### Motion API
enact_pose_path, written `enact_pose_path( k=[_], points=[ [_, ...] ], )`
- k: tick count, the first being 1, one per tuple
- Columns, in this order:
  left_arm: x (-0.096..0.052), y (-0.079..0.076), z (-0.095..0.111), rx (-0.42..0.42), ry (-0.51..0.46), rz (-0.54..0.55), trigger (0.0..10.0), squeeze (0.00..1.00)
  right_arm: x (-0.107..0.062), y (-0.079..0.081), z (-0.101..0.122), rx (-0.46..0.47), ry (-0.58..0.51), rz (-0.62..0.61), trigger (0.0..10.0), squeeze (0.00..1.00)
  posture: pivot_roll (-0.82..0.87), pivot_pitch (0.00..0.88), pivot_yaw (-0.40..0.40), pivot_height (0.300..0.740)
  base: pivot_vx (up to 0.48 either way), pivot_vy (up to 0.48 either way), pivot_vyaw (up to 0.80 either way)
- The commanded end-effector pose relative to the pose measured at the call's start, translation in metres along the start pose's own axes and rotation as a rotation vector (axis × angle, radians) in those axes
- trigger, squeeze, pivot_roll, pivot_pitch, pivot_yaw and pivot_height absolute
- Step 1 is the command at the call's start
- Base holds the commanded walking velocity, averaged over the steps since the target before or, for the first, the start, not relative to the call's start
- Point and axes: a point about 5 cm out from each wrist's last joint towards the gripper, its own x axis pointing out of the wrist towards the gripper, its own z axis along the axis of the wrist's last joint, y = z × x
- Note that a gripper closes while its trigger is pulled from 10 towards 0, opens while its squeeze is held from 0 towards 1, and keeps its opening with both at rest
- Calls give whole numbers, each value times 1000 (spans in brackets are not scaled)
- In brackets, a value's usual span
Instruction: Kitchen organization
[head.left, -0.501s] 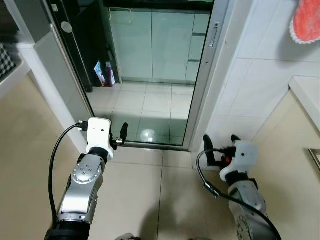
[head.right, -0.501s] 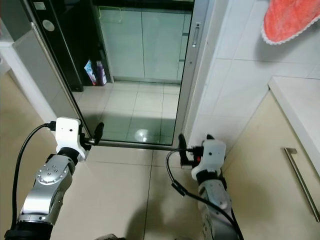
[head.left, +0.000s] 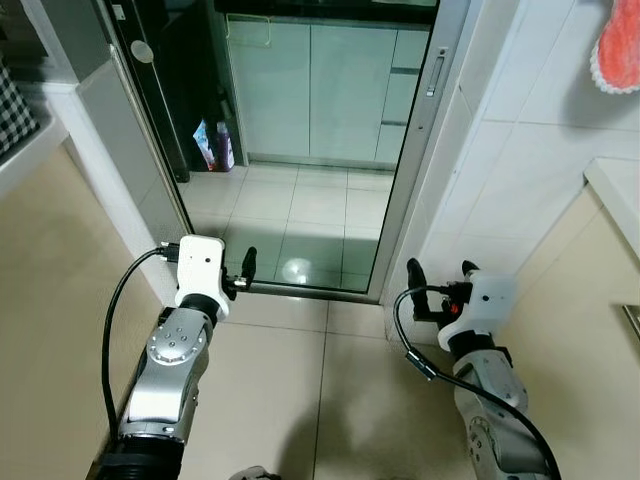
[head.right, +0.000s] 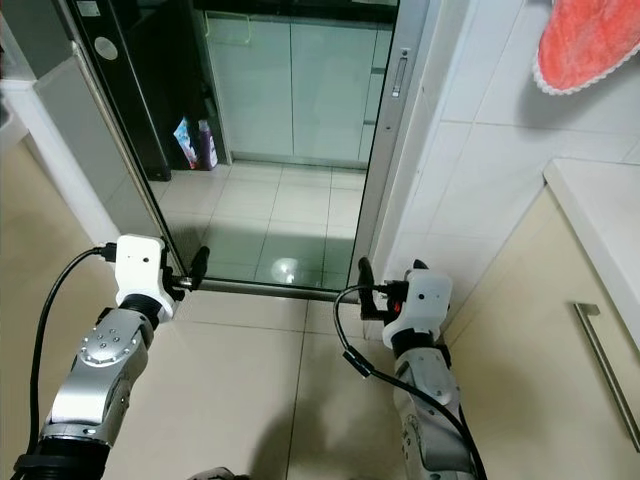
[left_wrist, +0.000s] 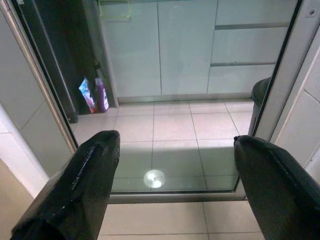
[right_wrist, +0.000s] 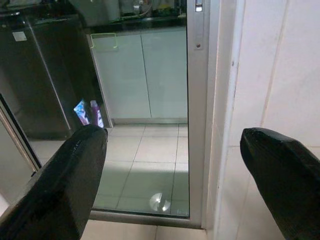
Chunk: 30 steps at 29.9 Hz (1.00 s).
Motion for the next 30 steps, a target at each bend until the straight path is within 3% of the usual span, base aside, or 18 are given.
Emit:
enact_pose_path(
  k=[1, 5, 6, 7, 8, 9, 14, 22, 27, 28, 30],
  points=[
    [3, 0, 3, -1, -16, 10, 10000, 0, 2, -1, 2, -13, -11, -3, 10000, 0, -3, 0, 3, 740, 0, 0, 0],
    [-1, -1, 0, 9, -1, 3, 10000, 0, 1, -3, 3, -9, -18, -4, 10000, 0, 4, 12, 11, 740, 0, 0, 0],
    [-2, -1, 0, 12, -4, -8, 10000, 0, 1, -3, 4, -2, -21, 1, 10000, 773, 5, 19, 9, 740, 0, 0, 0],
    [-4, 0, 3, 4, -14, -38, 10000, 0, 1, -1, 6, 16, -29, 12, 10000, 1000, 6, 23, 6, 740, 0, 0, 0],
    [-4, 0, 3, 4, -14, -38, 10000, 0, 1, -1, 6, 16, -29, 12, 10000, 1000, 6, 23, 6, 740, 0, 0, 0],
    [-4, 2, 3, 11, -12, -23, 10000, 1000, 0, -1, 6, 22, -30, 14, 10000, 1000, 7, 21, 5, 740, 0, 0, 0],
    [-3, 7, 3, -5, -23, 2, 10000, 1000, 1, -4, 5, 30, -28, -3, 10000, 1000, 2, 8, 0, 740, 0, 0, 0],
    [3, -1, 6, -13, -44, -29, 10000, 1000, 3, -7, 9, 17, -46, 6, 10000, 1000, -4, 7, -1, 740, 0, 0, 0],
    [-2, -2, 1, 36, -17, -31, 10000, 1000, 1, -8, 7, -30, -42, -16, 10000, 1000, -8, 16, 13, 740, 0, 0, 0],
    [-2, 2, -3, 42, 0, 0, 10000, 1000, 0, -8, 7, -42, -47, -28, 10000, 0, -11, 19, 15, 740, 0, 0, 0],
    [0, 7, -10, 47, 61, 19, 10000, 0, -1, -11, 7, -31, -42, -56, 10000, 0, -8, 12, 11, 740, 0, 0, 0]
  ],
)
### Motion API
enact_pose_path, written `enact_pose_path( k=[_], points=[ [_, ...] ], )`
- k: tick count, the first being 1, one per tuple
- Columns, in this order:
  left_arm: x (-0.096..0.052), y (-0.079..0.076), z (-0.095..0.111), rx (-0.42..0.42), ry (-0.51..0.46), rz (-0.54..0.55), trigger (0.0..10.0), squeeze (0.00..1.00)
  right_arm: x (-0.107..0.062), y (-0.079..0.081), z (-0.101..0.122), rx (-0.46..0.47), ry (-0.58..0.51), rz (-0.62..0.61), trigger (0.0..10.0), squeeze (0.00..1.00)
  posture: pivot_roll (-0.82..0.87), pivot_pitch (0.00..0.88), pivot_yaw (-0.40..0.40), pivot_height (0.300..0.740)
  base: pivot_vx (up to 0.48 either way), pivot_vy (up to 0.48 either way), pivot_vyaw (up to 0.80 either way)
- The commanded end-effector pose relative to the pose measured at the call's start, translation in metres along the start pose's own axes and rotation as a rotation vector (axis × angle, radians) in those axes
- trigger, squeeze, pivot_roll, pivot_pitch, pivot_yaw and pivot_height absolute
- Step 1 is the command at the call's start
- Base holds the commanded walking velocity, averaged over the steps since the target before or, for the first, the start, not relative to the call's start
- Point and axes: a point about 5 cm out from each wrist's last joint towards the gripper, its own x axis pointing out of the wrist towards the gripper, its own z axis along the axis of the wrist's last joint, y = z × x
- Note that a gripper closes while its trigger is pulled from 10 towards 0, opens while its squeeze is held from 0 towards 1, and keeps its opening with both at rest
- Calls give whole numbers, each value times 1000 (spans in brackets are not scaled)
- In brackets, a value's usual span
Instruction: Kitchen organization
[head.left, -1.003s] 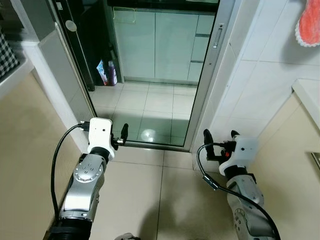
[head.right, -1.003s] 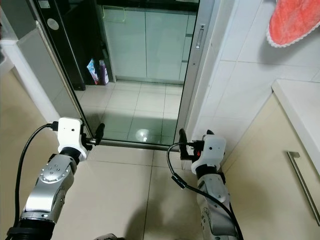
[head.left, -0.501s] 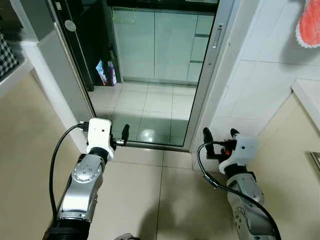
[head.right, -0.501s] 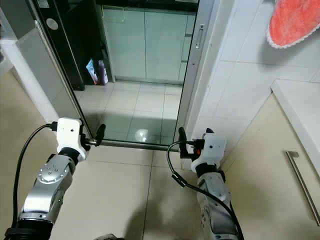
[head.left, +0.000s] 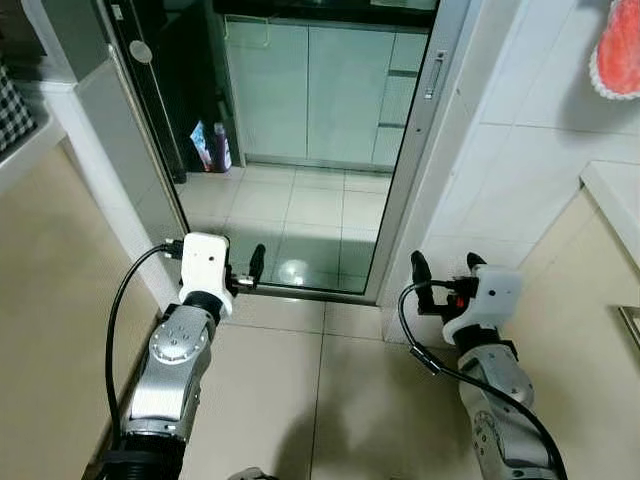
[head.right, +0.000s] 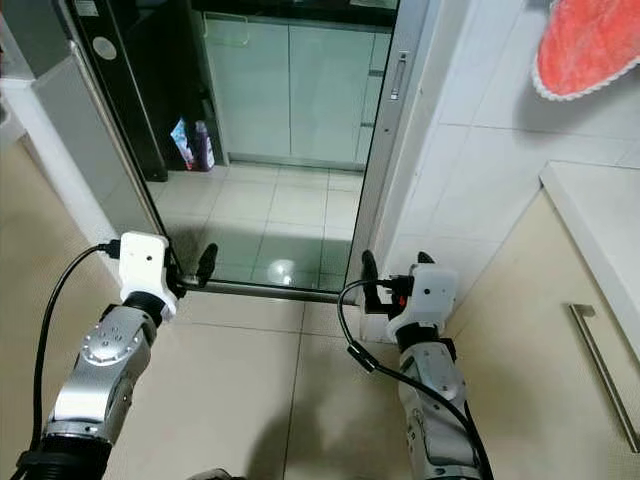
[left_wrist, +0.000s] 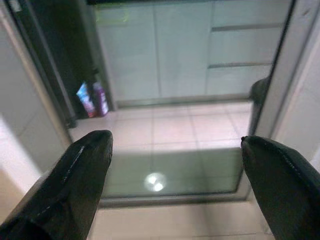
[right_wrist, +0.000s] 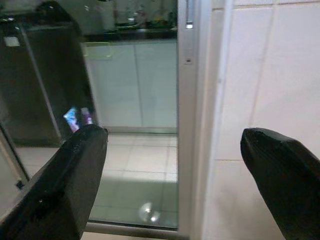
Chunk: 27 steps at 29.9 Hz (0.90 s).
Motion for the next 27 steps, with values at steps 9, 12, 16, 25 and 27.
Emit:
enact_pose_path(
  k=[9, 12, 16, 25, 27],
  points=[
    [6, 9, 8, 116, -111, 155, 10000, 0, 3, -2, 0, 18, 24, 2, 10000, 0, -8, 0, -10, 740, 0, 0, 0],
    [4, 5, 6, 82, -103, 160, 10000, 0, 5, 2, 0, 1, 29, 20, 10000, 0, 0, 9, -15, 740, 0, 0, 0],
    [0, 4, 4, 122, -71, 126, 10000, 0, 4, 4, -1, -6, 30, 19, 10000, 0, 0, 9, -13, 740, 0, 0, 0],
    [9, 11, 8, 30, -65, 64, 10000, 0, 4, 2, -1, -5, 26, 8, 10000, 0, -6, 0, -10, 740, 0, 0, 0],
    [9, 8, 10, 39, -68, 59, 10000, 0, 6, 1, 1, -3, 19, 14, 10000, 0, -11, 0, -4, 740, 0, 0, 0]
  ],
)
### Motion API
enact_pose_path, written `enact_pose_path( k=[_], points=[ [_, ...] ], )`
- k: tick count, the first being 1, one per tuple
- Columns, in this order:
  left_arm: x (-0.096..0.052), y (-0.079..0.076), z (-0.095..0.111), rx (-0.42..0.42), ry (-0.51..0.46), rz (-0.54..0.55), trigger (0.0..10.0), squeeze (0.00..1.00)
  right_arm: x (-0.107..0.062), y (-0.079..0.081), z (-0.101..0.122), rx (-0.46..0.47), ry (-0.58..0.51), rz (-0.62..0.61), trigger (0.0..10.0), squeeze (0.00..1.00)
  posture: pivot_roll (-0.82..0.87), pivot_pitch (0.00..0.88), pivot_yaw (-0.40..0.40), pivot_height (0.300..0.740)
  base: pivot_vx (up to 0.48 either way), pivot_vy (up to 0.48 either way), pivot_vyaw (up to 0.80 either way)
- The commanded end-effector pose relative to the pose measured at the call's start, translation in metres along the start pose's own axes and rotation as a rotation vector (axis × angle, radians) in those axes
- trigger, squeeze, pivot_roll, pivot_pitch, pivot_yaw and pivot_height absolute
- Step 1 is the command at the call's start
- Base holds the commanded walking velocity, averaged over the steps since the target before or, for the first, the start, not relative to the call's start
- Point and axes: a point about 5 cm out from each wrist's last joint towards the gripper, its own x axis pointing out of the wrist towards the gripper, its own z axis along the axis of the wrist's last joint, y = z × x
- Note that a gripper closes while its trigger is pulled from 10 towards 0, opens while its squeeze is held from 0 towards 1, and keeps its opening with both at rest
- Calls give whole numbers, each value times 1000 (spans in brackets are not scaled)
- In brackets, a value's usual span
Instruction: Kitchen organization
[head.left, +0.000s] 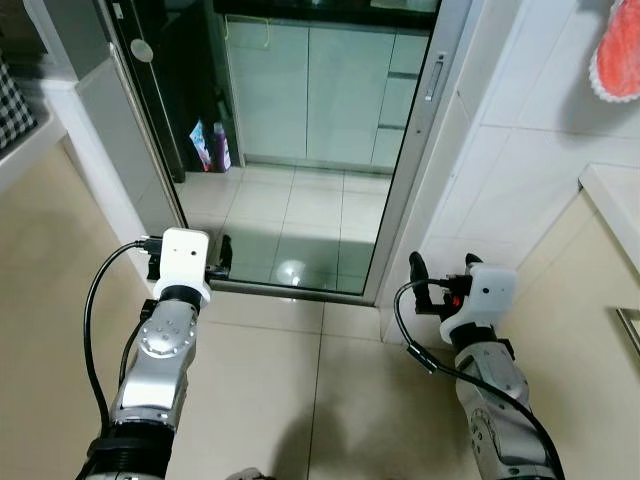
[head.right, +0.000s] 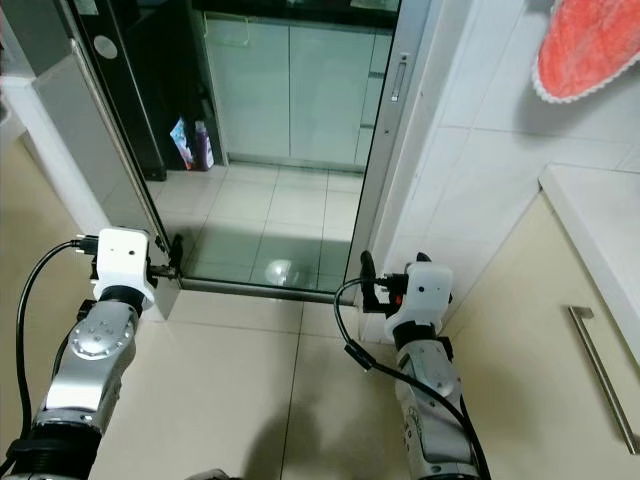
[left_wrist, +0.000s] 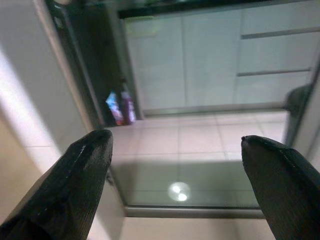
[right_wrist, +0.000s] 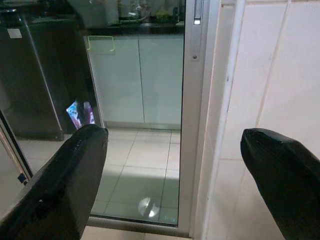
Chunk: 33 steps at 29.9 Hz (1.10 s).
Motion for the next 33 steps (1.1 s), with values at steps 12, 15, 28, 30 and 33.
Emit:
enact_pose_path(
  k=[12, 15, 28, 30, 33],
  points=[
    [5, -13, 9, -57, 11, -99, 10000, 0, 1, -1, 1, 34, -8, 9, 10000, 0, -13, 0, -5, 740, 0, 0, 0],
    [6, -15, 12, -73, 8, -105, 10000, 0, 1, 0, 4, 88, -19, 31, 10000, 0, -14, 0, -6, 740, 0, 0, 0],
    [5, -12, 19, 33, -45, -108, 10000, 0, 9, 0, 5, -11, -22, 33, 10000, 0, 8, 0, -32, 740, 0, 0, 0],
    [4, -15, 23, 28, -56, -114, 10000, 0, 11, -1, 8, -6, -15, 32, 10000, 0, 8, 0, -35, 740, 0, 0, -400],
    [0, -19, 26, 38, -70, -141, 10000, 0, 12, -1, 12, 20, -22, 48, 10000, 0, 19, 11, -39, 740, 0, 0, -800]
  ],
)
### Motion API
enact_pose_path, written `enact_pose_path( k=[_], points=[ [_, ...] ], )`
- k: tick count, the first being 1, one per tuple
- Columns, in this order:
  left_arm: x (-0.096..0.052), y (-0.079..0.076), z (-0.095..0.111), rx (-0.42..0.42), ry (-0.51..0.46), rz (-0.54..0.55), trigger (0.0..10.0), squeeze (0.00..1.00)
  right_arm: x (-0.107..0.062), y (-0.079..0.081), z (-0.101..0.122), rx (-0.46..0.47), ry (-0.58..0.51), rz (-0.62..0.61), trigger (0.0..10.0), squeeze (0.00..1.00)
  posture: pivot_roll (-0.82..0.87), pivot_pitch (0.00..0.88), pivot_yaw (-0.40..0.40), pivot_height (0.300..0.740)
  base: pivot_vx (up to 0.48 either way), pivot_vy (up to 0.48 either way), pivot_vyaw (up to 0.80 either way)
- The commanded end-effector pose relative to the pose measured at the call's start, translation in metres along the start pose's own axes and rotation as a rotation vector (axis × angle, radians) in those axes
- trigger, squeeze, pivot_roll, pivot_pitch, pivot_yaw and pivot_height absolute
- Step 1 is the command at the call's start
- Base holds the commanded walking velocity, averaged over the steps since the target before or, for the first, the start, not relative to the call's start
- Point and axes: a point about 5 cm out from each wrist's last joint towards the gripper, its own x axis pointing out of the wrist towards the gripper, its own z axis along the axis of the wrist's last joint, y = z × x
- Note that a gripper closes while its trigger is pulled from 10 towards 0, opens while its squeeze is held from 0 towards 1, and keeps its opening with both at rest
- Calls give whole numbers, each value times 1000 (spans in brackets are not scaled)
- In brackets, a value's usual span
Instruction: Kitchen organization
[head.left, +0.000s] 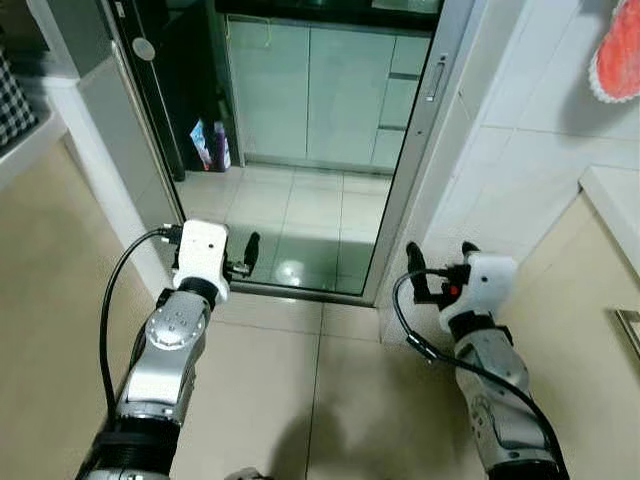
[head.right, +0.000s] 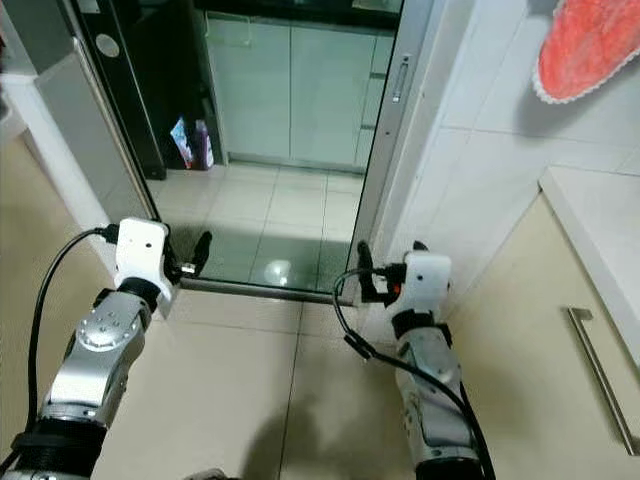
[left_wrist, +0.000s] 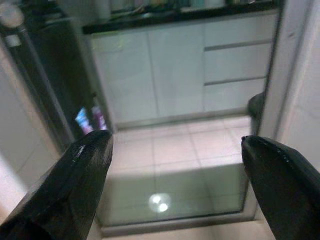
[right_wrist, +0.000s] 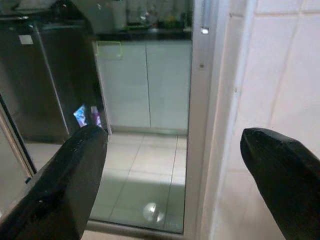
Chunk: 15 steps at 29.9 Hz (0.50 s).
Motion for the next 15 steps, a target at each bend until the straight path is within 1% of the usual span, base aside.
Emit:
enact_pose_path(
  k=[1, 2, 4, 5, 7, 9, 10, 12, 13, 15],
  points=[
    [-5, -6, 2, 43, -8, -42, 10000, 0, 1, -4, 9, -25, -30, -7, 10000, 0, 23, 5, -43, 740, 0, 0, -800],
    [-6, -6, 1, 54, -9, -43, 10000, 0, 2, -4, 11, -37, -40, -8, 10000, 0, 23, 5, -43, 740, 0, 0, -800],
    [-7, -4, 3, 14, -20, -63, 10000, 0, 4, 0, 19, -72, -77, 1, 10000, 0, 20, 0, -45, 740, 0, 0, -800],
    [-5, -2, 5, 17, -32, -58, 10000, 0, 6, 2, 25, -99, -90, -13, 10000, 0, 16, 0, -45, 740, 0, 0, -800],
    [-1, -1, 8, 33, -33, -53, 10000, 0, 7, 7, 29, -79, -96, 21, 10000, 0, 9, 0, -42, 740, 0, 0, -800],
    [5, -3, 15, 10, -45, -68, 10000, 0, 8, 10, 34, -93, -119, 45, 10000, 0, 3, 0, -41, 740, 0, 0, -800],
    [11, -4, 23, -7, -53, -73, 10000, 0, 8, 11, 38, -71, -140, 53, 10000, 0, -7, 0, -39, 740, 0, 0, -800],
    [12, -4, 26, -12, -52, -72, 10000, 0, 8, 11, 40, -60, -146, 54, 10000, 0, -9, 0, -39, 740, 0, 0, -800],
    [14, -5, 31, -22, -62, -79, 10000, 0, 8, 12, 44, -54, -158, 54, 10000, 0, -7, 0, -42, 740, 0, 0, -800],
    [17, -6, 50, -3, -121, -88, 10000, 0, 9, 14, 59, -32, -205, 62, 10000, 0, 13, 0, -45, 740, 0, 0, -800]
  ],
)
